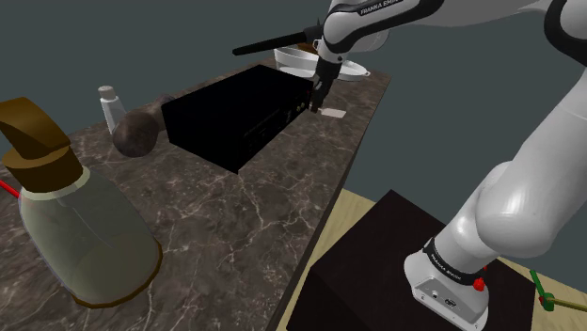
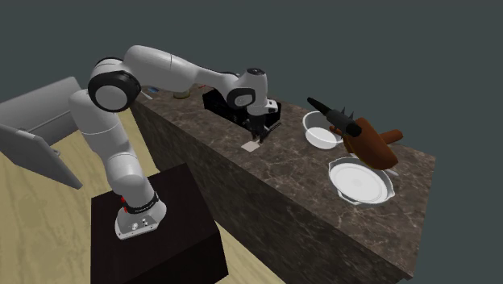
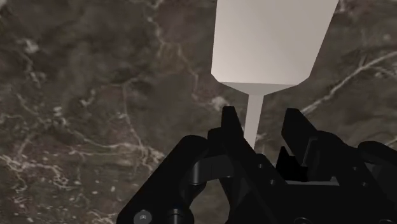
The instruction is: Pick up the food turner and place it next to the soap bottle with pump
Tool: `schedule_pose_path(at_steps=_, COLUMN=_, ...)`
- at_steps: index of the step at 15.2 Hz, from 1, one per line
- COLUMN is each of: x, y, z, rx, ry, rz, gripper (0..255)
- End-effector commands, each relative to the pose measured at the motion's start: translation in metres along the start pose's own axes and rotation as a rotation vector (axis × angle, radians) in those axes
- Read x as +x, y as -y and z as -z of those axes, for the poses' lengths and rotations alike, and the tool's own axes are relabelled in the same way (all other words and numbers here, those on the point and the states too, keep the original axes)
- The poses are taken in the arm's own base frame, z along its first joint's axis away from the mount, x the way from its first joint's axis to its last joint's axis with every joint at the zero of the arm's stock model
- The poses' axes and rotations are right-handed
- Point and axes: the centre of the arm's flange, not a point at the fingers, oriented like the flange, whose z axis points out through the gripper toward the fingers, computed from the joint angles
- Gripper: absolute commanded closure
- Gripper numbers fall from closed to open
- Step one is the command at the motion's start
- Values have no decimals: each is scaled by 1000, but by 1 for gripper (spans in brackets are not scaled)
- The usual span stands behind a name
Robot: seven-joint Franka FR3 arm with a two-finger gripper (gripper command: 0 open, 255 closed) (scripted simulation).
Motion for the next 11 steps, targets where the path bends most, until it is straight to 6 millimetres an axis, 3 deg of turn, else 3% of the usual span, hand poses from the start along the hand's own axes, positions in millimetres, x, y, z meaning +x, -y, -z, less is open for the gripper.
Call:
schedule_pose_path(at_steps=1, x=-2, y=-5, z=-6, rx=-2, ry=9, rz=-8, gripper=255)
schedule_pose_path(at_steps=6, x=-3, y=-5, z=-6, rx=-2, ry=9, rz=-8, gripper=255)
schedule_pose_path(at_steps=11, x=-2, y=-5, z=21, rx=-2, ry=9, rz=-8, gripper=255)
